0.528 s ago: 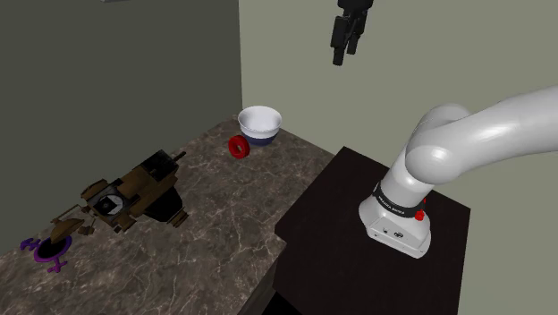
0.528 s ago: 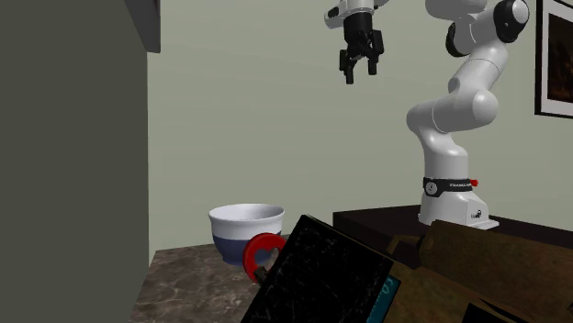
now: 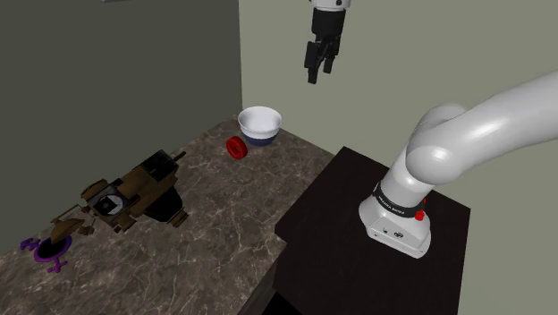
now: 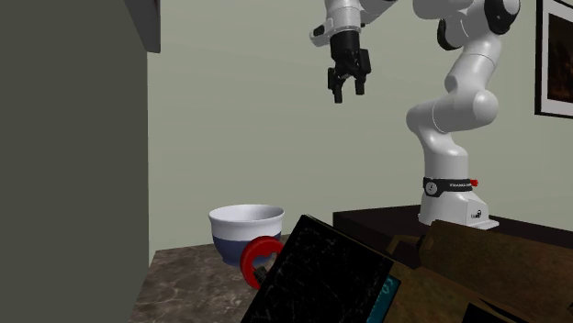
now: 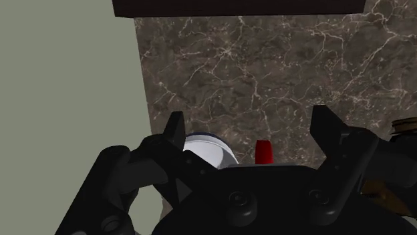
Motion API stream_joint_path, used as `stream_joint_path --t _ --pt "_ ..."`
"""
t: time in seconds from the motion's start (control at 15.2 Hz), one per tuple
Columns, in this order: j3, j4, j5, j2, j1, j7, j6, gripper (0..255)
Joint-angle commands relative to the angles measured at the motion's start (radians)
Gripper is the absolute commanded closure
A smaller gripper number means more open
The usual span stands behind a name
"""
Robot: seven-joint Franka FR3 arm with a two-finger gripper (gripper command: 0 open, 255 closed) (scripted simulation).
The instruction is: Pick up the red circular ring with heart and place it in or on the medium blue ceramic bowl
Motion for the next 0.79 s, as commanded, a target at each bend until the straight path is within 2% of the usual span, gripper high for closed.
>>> stream_joint_path --t 0.0,0.4,0.73 --pt "-0.006 -0.025 0.011 0.043 0.002 0.001 0.074 0" --pt "-0.009 -0.039 0.059 0.23 0.02 0.011 0.285 0" --pt "-0.01 -0.009 0.11 0.411 0.039 0.006 0.444 0"
